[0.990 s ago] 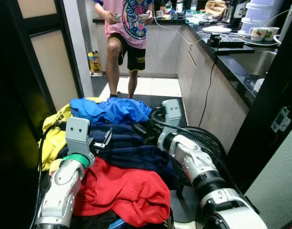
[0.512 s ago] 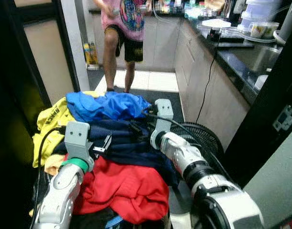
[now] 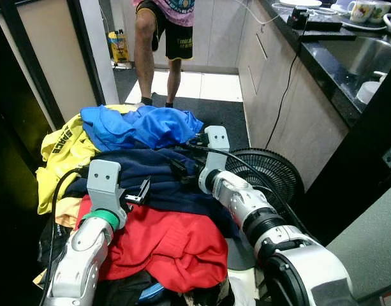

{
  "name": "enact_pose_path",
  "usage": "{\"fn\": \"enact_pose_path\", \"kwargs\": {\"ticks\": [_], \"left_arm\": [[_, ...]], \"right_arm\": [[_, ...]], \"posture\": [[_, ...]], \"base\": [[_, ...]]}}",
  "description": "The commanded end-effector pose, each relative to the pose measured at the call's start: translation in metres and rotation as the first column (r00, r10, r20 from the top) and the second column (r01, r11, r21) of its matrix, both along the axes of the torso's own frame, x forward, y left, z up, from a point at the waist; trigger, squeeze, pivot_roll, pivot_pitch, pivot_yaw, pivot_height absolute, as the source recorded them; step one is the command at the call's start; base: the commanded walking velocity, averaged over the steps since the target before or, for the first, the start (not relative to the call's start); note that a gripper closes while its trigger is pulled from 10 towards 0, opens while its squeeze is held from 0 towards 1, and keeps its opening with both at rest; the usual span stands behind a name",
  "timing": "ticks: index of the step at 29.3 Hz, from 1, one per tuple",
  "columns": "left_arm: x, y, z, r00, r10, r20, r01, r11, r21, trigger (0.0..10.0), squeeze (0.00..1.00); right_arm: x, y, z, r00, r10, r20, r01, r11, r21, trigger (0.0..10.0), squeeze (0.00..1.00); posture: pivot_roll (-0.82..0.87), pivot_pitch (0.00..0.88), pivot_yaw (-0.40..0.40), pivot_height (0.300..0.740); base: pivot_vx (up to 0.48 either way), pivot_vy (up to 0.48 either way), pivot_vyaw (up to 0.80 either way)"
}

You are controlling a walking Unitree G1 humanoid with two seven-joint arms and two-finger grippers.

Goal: Clothes washing

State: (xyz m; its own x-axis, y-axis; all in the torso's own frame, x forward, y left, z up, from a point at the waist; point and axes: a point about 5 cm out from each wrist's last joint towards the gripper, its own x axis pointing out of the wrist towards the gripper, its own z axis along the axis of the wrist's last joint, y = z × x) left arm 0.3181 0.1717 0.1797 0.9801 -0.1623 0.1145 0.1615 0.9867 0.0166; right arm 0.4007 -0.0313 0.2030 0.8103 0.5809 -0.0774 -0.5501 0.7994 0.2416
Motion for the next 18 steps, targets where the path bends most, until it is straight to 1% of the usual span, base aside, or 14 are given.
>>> {"fn": "enact_pose_path", "kwargs": {"ticks": [1,2,3,4,7,12,18], "left_arm": [[-0.001,-0.002,-0.002,1.0,-0.018,-0.018,0.018,1.0,0.013,10.0,0.0],[-0.002,-0.003,-0.002,1.0,-0.023,-0.019,0.023,1.0,0.015,10.0,0.0],[-0.002,-0.004,-0.003,0.999,-0.026,-0.02,0.026,1.0,0.017,10.0,0.0],[-0.002,-0.005,-0.003,0.999,-0.031,-0.022,0.031,0.999,0.022,10.0,0.0],[-0.002,-0.006,-0.003,0.999,-0.037,-0.023,0.037,0.999,0.027,10.0,0.0],[-0.002,-0.007,-0.004,0.999,-0.038,-0.023,0.039,0.999,0.026,10.0,0.0],[0.0,-0.009,-0.003,0.999,-0.043,-0.015,0.043,0.999,0.031,10.0,0.0]], "right_arm": [[-0.002,0.004,-0.006,1.0,0.019,-0.021,-0.019,1.0,-0.003,10.0,0.0],[-0.003,0.004,-0.008,0.999,0.032,-0.023,-0.032,0.999,-0.007,3.8,0.0],[-0.004,0.005,-0.01,0.999,0.041,-0.024,-0.041,0.999,-0.01,3.8,0.0],[-0.006,0.006,-0.012,0.998,0.066,-0.023,-0.067,0.998,-0.022,0.0,0.0],[-0.009,0.009,-0.016,0.993,0.118,-0.022,-0.119,0.992,-0.046,0.0,0.0],[-0.01,0.011,-0.017,0.988,0.155,-0.019,-0.156,0.986,-0.058,0.0,0.0],[-0.009,0.009,-0.012,0.984,0.177,-0.003,-0.177,0.983,-0.05,0.0,0.0]], "posture": [[0.03,0.197,0.044,0.74],[0.04,0.196,0.052,0.74],[0.04,0.196,0.052,0.74],[0.04,0.194,0.053,0.74],[0.03,0.189,0.053,0.74],[0.03,0.18,0.053,0.74],[0.02,0.155,0.046,0.74]], "base": [[0.0,0.0,0.0],[0.0,0.0,0.0],[0.0,0.0,0.0],[0.0,0.0,0.0],[0.0,0.0,0.0],[0.0,0.0,0.0],[0.0,0.0,0.0]]}}
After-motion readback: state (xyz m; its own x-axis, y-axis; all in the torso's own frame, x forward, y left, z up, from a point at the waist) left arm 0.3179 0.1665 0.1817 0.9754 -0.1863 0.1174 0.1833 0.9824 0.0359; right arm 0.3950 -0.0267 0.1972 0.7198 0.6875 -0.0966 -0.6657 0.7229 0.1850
